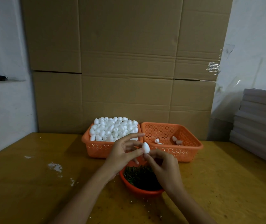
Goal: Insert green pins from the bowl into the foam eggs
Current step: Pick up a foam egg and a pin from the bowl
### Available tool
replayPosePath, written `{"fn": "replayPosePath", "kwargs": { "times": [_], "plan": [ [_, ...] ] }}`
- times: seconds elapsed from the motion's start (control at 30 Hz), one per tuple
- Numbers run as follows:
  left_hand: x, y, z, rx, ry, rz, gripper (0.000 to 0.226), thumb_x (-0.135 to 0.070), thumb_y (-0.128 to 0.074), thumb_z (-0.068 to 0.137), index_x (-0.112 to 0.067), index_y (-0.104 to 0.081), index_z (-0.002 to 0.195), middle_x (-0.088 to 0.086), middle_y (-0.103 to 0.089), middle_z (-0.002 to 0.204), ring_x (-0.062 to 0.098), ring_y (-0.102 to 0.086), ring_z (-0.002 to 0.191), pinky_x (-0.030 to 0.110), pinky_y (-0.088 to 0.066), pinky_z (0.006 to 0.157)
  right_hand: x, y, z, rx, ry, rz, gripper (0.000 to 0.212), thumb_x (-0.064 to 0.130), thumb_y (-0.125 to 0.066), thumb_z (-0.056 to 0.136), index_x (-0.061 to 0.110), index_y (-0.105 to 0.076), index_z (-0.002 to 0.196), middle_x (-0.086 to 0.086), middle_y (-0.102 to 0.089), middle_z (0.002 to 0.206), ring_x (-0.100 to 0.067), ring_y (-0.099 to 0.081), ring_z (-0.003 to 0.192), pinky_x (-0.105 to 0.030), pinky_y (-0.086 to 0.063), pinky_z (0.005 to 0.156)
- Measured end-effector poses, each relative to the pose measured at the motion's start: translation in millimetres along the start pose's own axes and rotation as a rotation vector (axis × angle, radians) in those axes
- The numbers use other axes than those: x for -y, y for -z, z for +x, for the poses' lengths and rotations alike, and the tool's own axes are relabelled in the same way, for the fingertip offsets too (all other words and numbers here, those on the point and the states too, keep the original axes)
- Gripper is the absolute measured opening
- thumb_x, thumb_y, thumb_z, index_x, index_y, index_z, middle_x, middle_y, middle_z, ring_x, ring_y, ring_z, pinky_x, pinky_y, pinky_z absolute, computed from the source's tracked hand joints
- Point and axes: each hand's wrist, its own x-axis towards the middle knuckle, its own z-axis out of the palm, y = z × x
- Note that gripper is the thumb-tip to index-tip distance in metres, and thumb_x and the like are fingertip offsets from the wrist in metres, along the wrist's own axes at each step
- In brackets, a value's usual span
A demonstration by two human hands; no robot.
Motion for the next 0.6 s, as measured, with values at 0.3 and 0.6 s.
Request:
{"fn": "replayPosePath", "kwargs": {
  "times": [0.3, 0.6],
  "plan": [
    [0, -3, 3, -0.027, 0.014, -0.034, 0.024, -0.007, -0.077, 0.093, -0.019, -0.079, 0.113, 0.013, -0.080, 0.108, 0.025, -0.076, 0.075, 0.030, -0.063, 0.062, 0, -6, -4, -0.056, 0.016, 0.041, 0.007, 0.022, -0.071, 0.097, 0.024, -0.077, 0.094, 0.016, -0.077, 0.085, -0.002, -0.074, 0.080, -0.023, -0.060, 0.075],
    [5, 3, 4, -0.123, -0.015, 0.249, 0.017, -0.020, -0.073, 0.097, -0.019, -0.074, 0.114, -0.001, -0.081, 0.101, 0.020, -0.077, 0.094, 0.035, -0.063, 0.080, -23, 32, 21, -0.308, -0.101, -0.092, 0.007, 0.026, -0.059, 0.103, 0.028, -0.065, 0.101, 0.006, -0.072, 0.083, -0.008, -0.071, 0.068, -0.040, -0.064, 0.065]
  ]
}}
